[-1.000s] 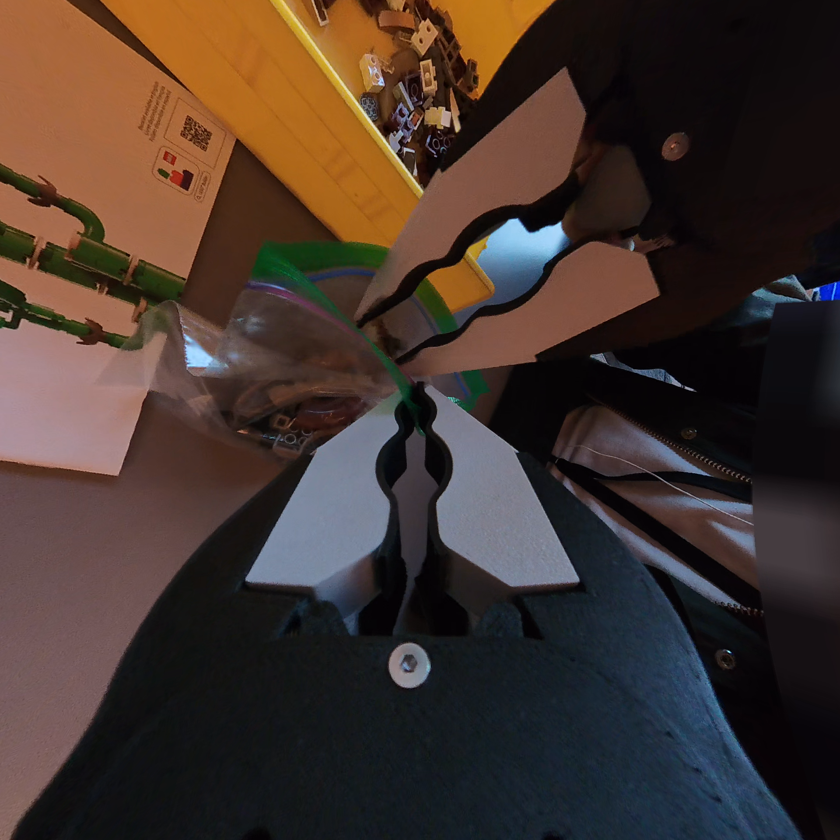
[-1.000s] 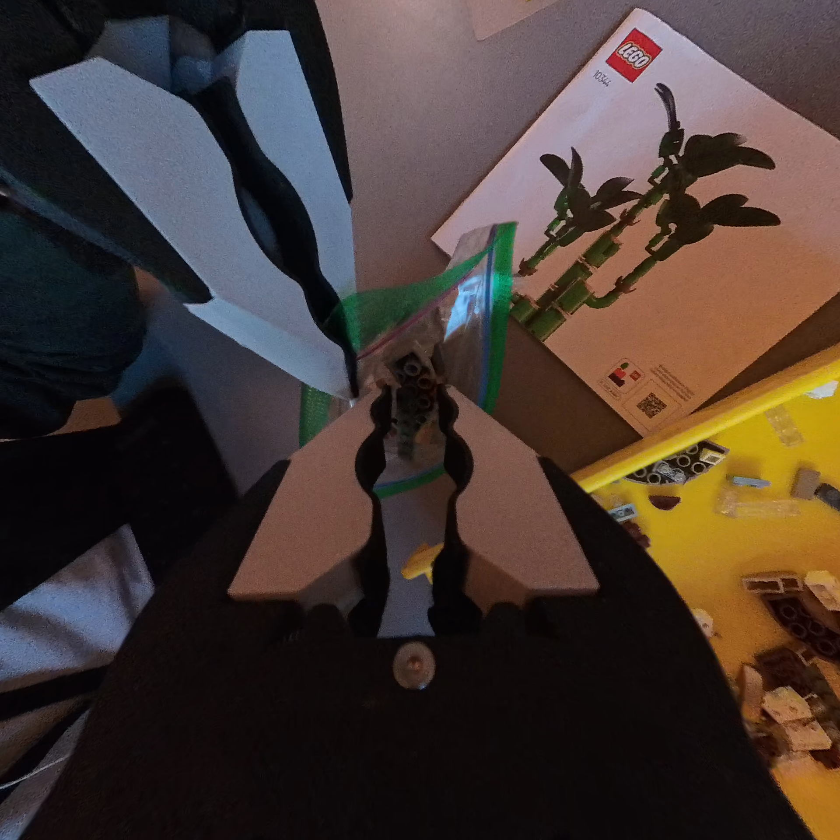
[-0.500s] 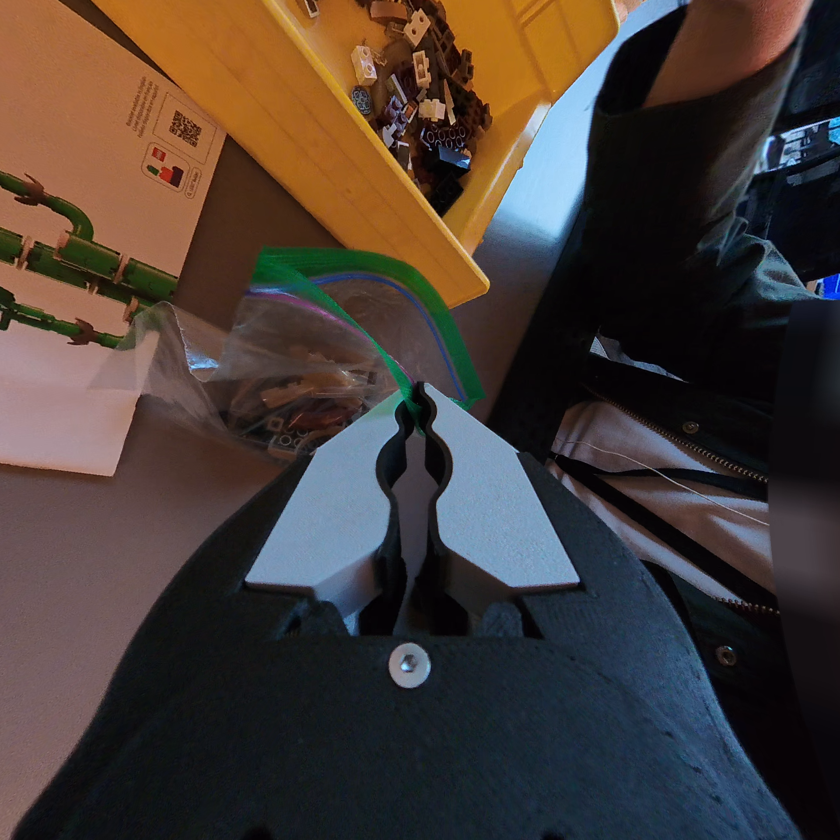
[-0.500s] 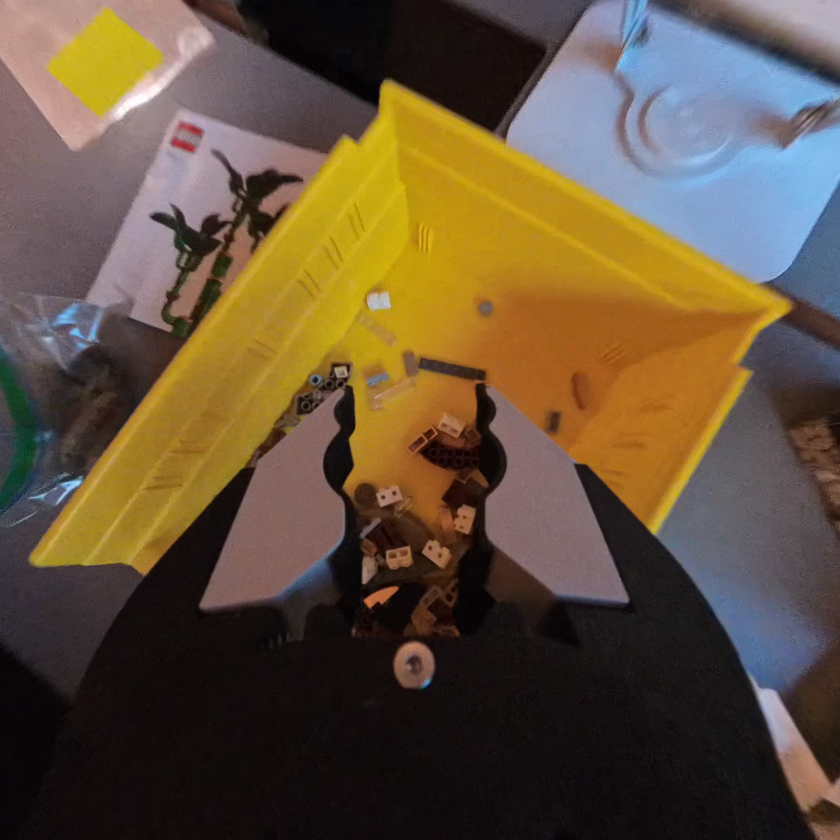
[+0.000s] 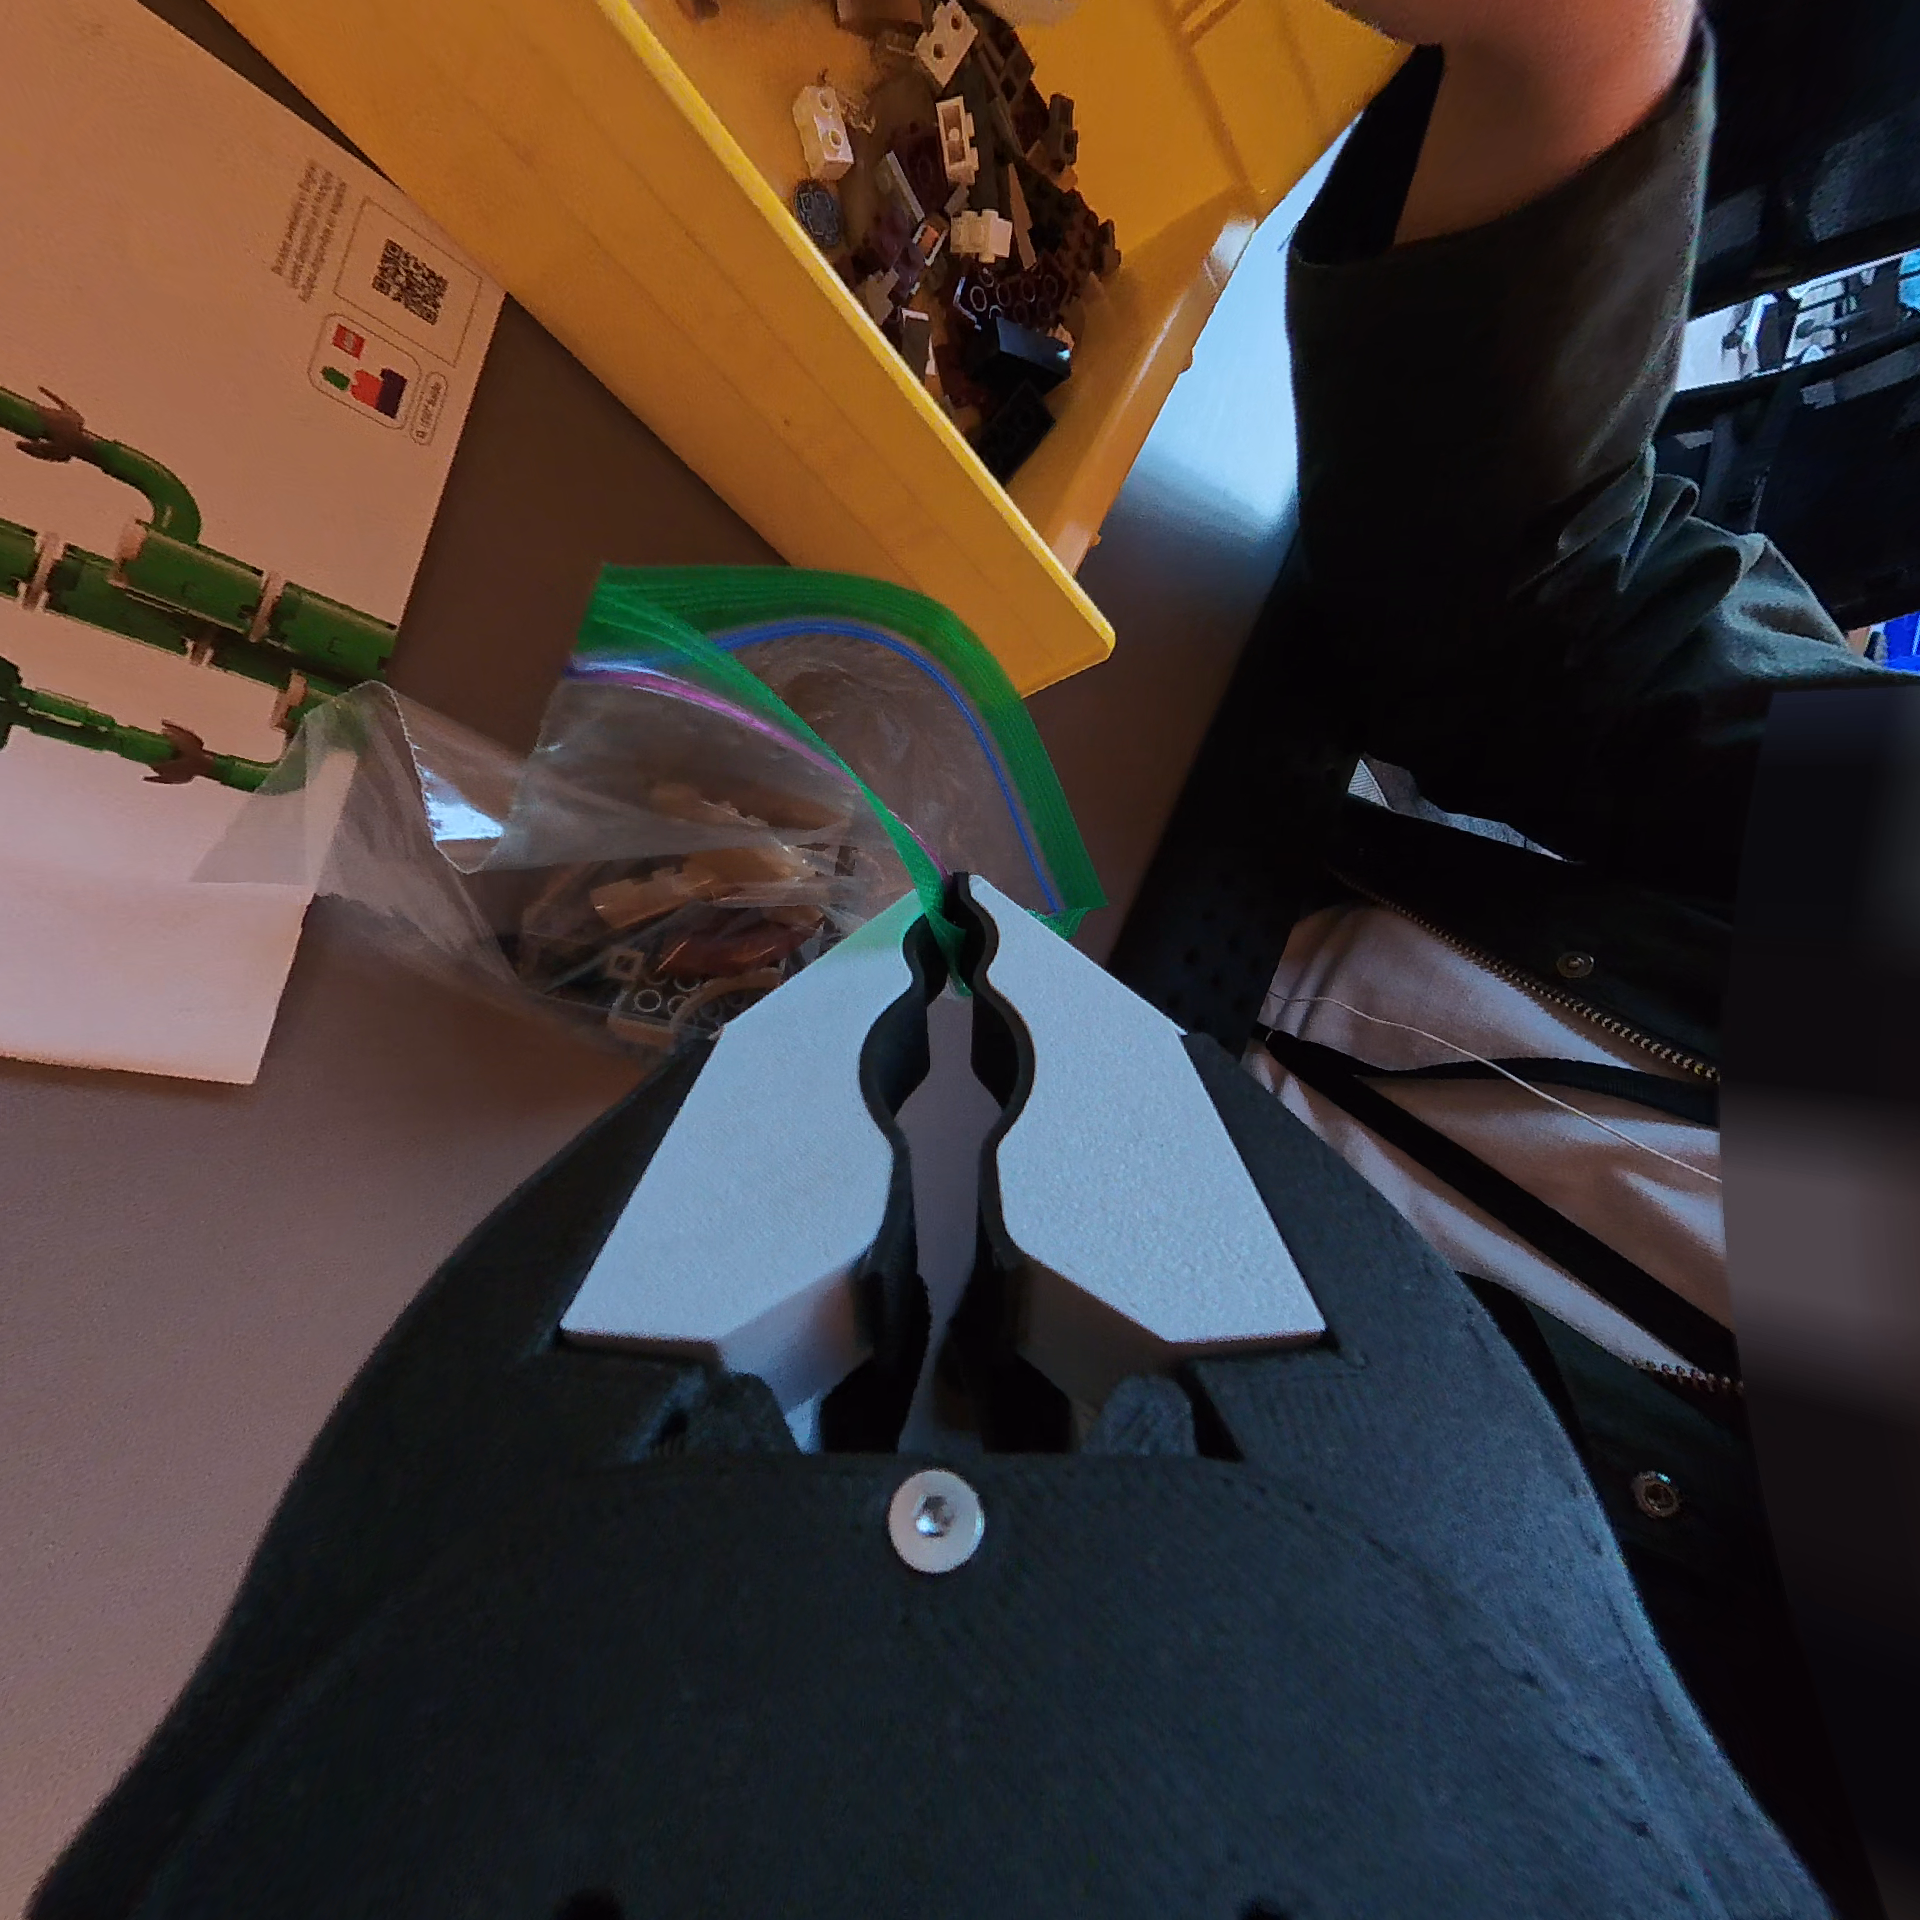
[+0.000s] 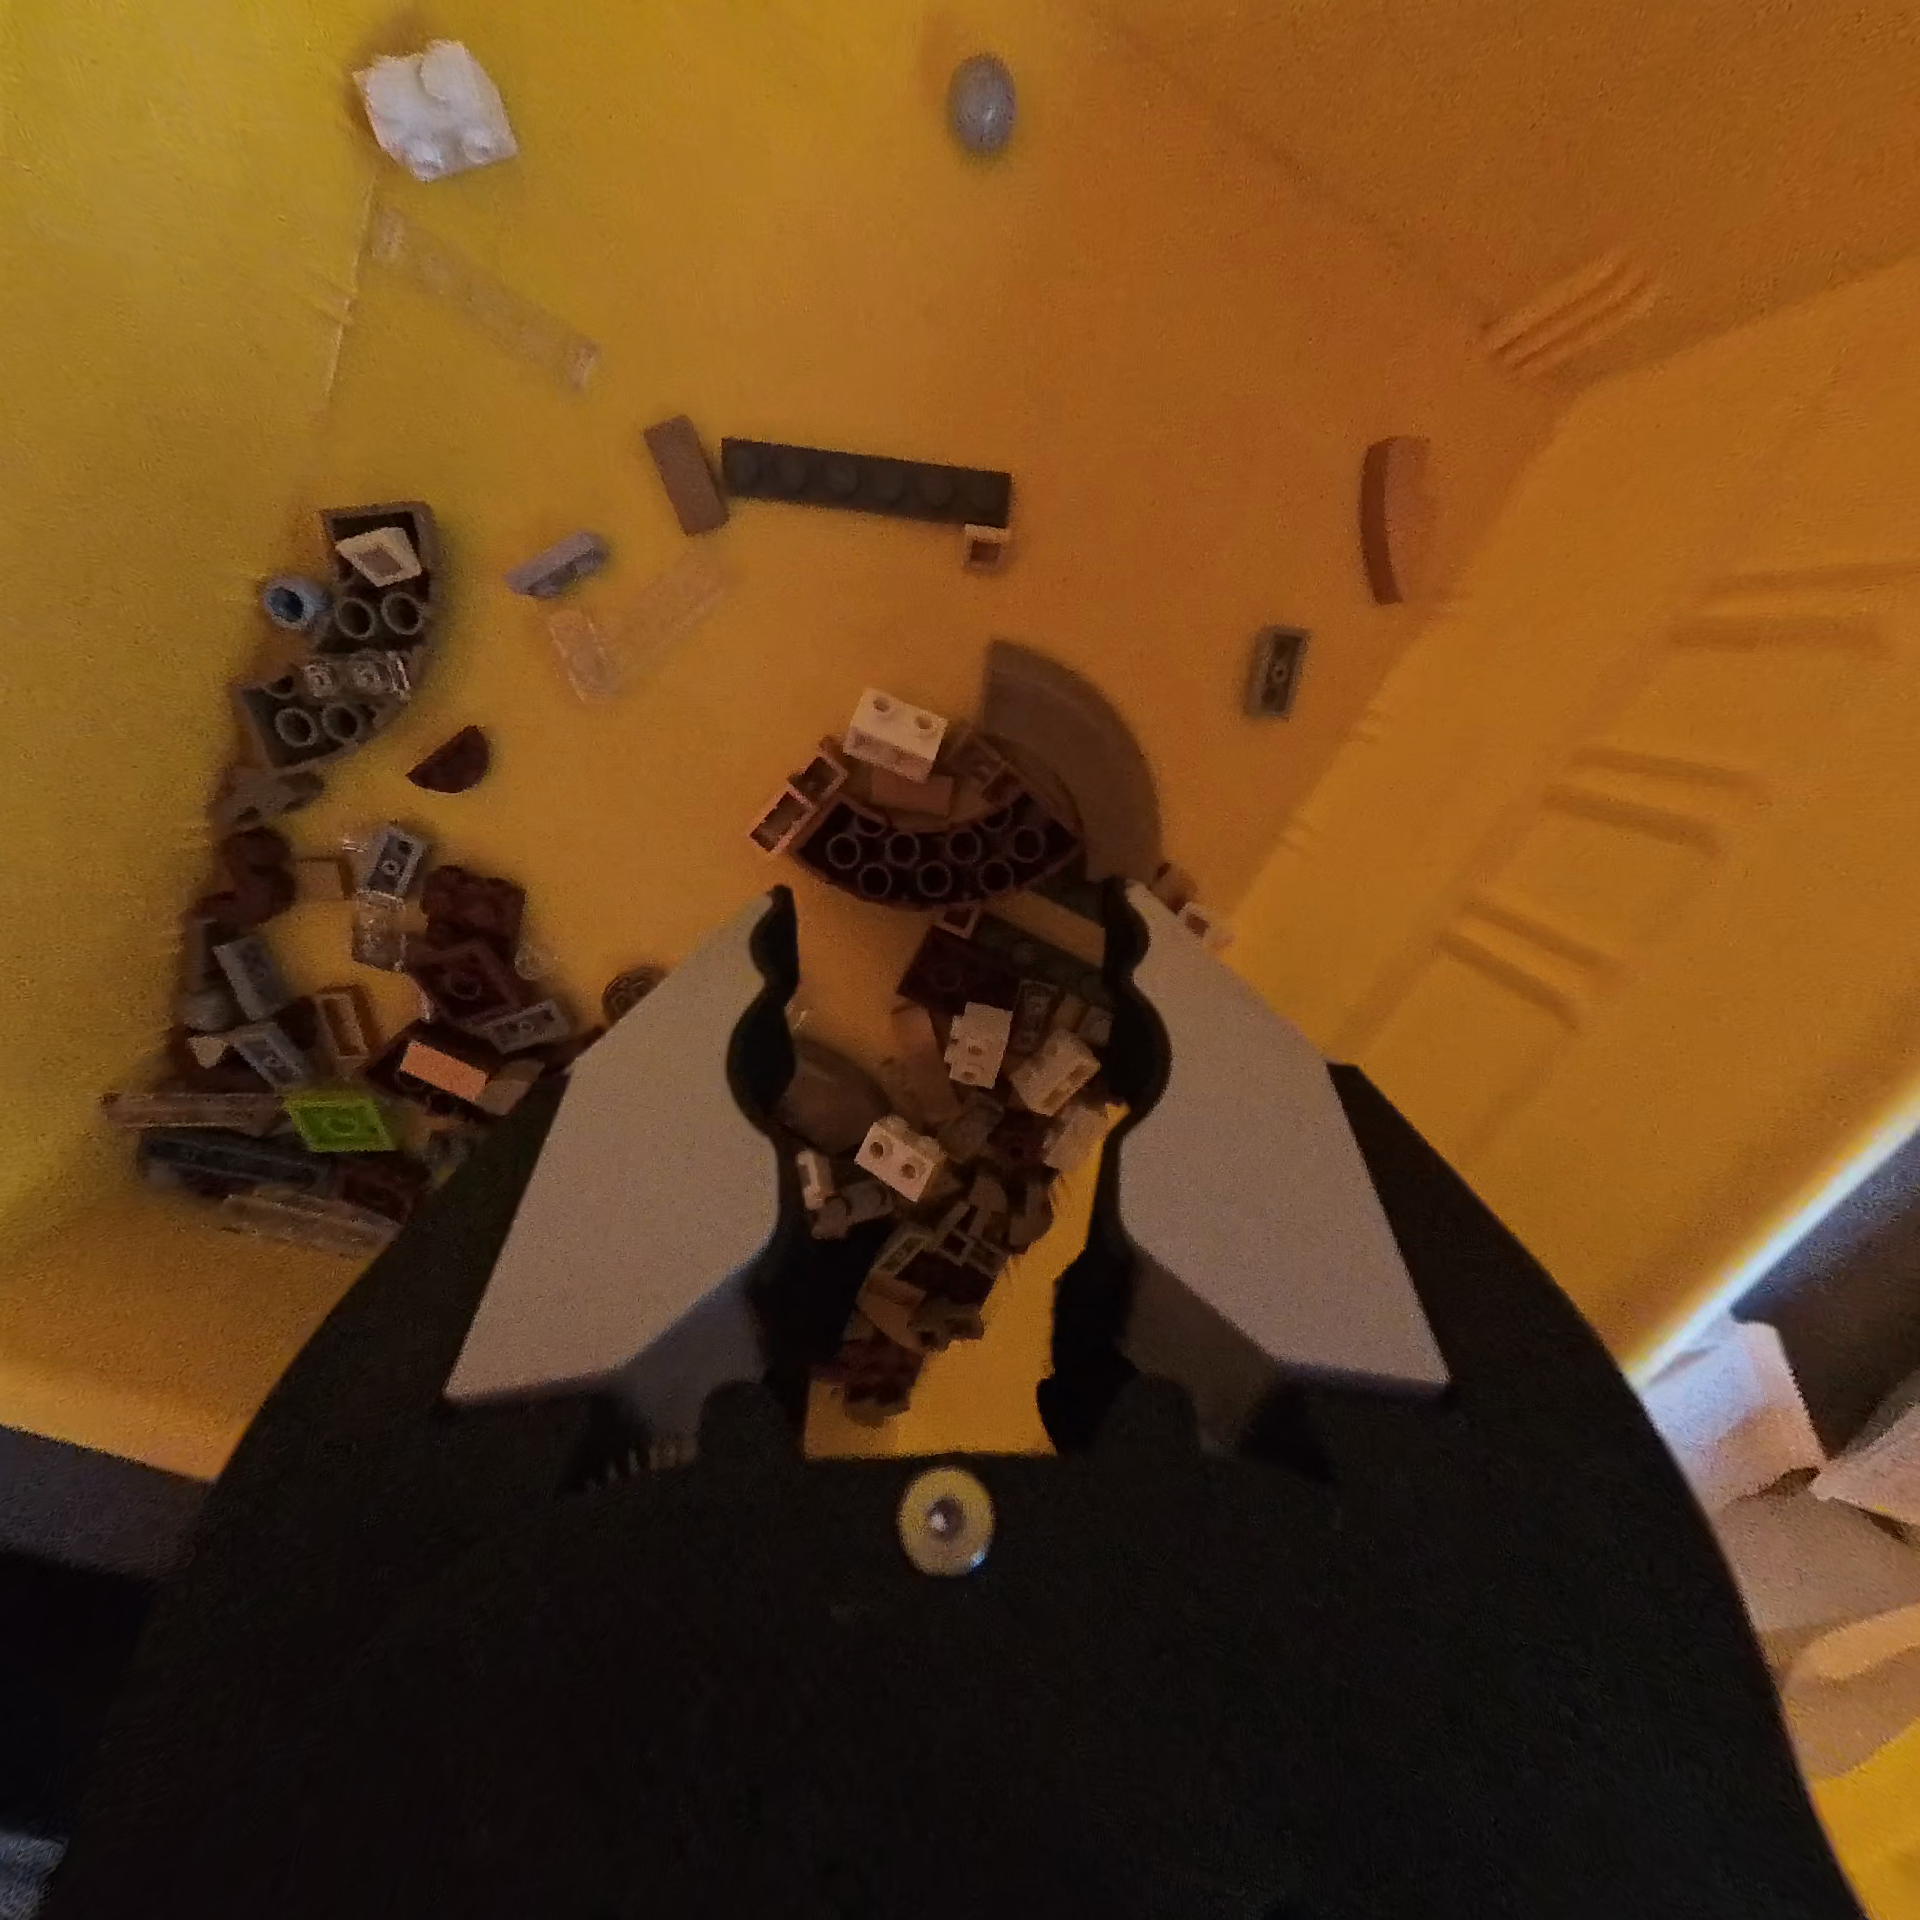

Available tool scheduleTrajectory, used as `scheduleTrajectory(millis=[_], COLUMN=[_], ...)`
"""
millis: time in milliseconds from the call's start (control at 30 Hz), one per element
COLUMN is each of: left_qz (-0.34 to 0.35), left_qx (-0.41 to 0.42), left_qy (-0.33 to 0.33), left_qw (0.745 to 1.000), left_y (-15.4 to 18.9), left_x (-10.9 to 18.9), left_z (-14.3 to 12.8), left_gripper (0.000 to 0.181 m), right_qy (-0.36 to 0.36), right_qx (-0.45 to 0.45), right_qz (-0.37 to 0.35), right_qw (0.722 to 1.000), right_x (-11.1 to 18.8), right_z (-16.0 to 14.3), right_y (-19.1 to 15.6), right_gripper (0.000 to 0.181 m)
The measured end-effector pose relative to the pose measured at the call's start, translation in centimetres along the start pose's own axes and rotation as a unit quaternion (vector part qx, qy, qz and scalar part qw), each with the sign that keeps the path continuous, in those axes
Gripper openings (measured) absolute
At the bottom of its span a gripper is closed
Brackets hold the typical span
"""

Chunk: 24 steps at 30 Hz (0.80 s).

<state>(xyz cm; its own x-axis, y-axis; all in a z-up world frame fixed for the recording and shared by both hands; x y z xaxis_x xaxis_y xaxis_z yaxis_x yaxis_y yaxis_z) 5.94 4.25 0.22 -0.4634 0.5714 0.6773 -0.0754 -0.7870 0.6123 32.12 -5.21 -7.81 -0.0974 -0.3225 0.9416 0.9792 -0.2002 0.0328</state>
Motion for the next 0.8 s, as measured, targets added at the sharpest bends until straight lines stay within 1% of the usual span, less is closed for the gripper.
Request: scheduleTrajectory(millis=[67, 133, 200, 300, 400, 500, 533, 567, 600, 633, 667, 700, 733, 767, 800], left_qz=[0.0, -0.001, -0.001, -0.001, 0.0, 0.0, 0.0, -0.001, -0.001, -0.001, -0.001, -0.001, -0.001, -0.001, -0.001], left_qx=[0.0, -0.001, -0.001, 0.0, 0.0, -0.001, -0.001, 0.0, 0.0, 0.001, 0.002, 0.003, 0.003, 0.003, 0.003], left_qy=[-0.001, -0.003, -0.004, -0.003, -0.003, -0.004, -0.004, -0.004, -0.004, -0.004, -0.004, -0.004, -0.004, -0.004, -0.004], left_qw=[1.0, 1.0, 1.0, 1.0, 1.0, 1.0, 1.0, 1.0, 1.0, 1.0, 1.0, 1.0, 1.0, 1.0, 1.0], left_y=[0.0, 0.1, 0.1, 0.0, 0.0, 0.0, 0.0, 0.0, 0.0, -0.1, -0.1, -0.1, -0.1, -0.1, -0.1], left_x=[-0.1, -0.1, -0.2, -0.1, -0.1, -0.1, -0.1, -0.1, -0.1, -0.1, -0.1, -0.1, -0.1, -0.1, -0.1], left_z=[0.0, 0.0, 0.0, 0.0, 0.0, -0.1, 0.0, 0.0, 0.0, 0.0, 0.0, 0.0, 0.0, 0.0, 0.0], left_gripper=[0.0, 0.0, 0.0, 0.0, 0.0, 0.0, 0.0, 0.0, 0.0, 0.0, 0.0, 0.0, 0.0, 0.0, 0.0], right_qy=[0.011, 0.018, 0.025, 0.025, 0.024, 0.054, 0.078, 0.112, 0.155, 0.202, 0.249, 0.288, 0.318, 0.34, 0.34], right_qx=[0.013, 0.024, 0.054, 0.094, 0.106, 0.134, 0.144, 0.155, 0.174, 0.21, 0.262, 0.326, 0.397, 0.453, 0.493], right_qz=[-0.011, -0.007, -0.016, -0.024, -0.029, -0.039, -0.023, 0.011, 0.056, 0.115, 0.174, 0.215, 0.226, 0.205, 0.174], right_qw=[1.0, 1.0, 0.998, 0.995, 0.994, 0.989, 0.986, 0.982, 0.971, 0.95, 0.916, 0.874, 0.831, 0.798, 0.782], right_x=[-0.4, -0.4, -0.4, -0.5, -0.2, 1.7, 2.9, 4.3, 6.0, 8.0, 9.8, 11.2, 11.9, 12.0, 11.5], right_z=[0.3, 0.6, 0.8, 0.8, 0.8, 1.1, 1.3, 1.7, 2.1, 2.4, 2.4, 2.0, 1.3, 0.9, 0.7], right_y=[0.2, 0.1, 0.0, -0.5, -0.5, -0.5, -1.1, -2.2, -3.9, -6.2, -8.9, -11.6, -14.0, -15.7, -16.9], right_gripper=[0.056, 0.054, 0.054, 0.049, 0.048, 0.047, 0.047, 0.047, 0.047, 0.046, 0.046, 0.045, 0.04, 0.04, 0.041])
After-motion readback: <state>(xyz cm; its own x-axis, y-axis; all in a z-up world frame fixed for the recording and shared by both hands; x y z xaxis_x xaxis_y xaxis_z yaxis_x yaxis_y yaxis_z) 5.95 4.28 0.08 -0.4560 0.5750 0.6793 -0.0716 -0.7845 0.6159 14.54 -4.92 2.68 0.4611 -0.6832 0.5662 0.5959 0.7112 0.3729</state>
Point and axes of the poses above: each gripper's, where its closed fingertips meet, x back along the fingers, z out of its top, y = z × x across the jaws, the point moved 8 cm from there along x, back along the fingers, and after that the axes turned 7 degrees about y, right-handed, at the moved point
